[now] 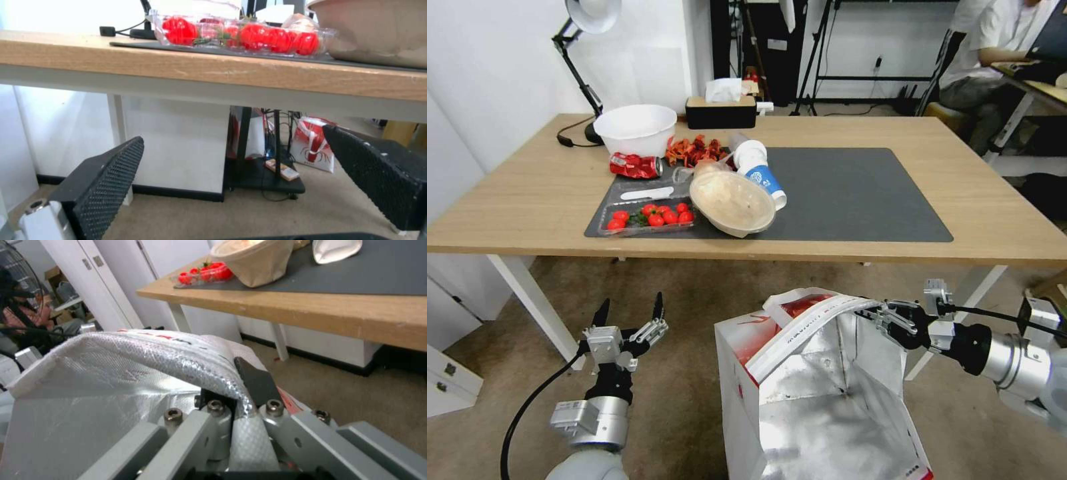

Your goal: Pick up the food delivery bag from the floor and place it on the table.

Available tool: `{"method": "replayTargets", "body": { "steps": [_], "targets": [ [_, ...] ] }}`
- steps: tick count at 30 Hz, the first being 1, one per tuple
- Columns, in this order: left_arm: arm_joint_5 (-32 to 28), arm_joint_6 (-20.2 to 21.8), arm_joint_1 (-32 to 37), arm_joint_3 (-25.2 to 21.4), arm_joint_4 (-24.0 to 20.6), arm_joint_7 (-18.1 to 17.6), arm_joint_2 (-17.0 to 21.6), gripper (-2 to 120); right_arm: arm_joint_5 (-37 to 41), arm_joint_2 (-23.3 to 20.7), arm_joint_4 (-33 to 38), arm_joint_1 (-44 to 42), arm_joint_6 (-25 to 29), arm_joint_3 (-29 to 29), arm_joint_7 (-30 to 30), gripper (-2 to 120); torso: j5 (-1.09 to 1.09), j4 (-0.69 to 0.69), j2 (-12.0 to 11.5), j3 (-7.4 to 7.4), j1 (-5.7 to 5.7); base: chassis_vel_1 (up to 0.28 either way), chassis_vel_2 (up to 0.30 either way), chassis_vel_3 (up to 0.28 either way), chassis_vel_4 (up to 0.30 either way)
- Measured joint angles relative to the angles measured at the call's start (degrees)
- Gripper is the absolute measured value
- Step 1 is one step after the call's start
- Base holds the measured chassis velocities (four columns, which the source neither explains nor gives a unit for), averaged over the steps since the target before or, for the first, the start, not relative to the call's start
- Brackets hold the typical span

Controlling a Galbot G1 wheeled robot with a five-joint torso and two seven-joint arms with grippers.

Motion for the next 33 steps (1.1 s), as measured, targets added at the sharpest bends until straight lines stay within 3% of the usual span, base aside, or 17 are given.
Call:
{"method": "replayTargets", "body": {
  "steps": [33],
  "targets": [
    [0.56,0.15,0.63,0.18,-0.16,1.2,0.17,100,-0.56,0.61,-0.24,-0.69,0.12,-0.05,-0.21,0,0.0,0.0,8.41,4.89,3.51,0.0,0.0,0.0,0.0]
  ]
}}
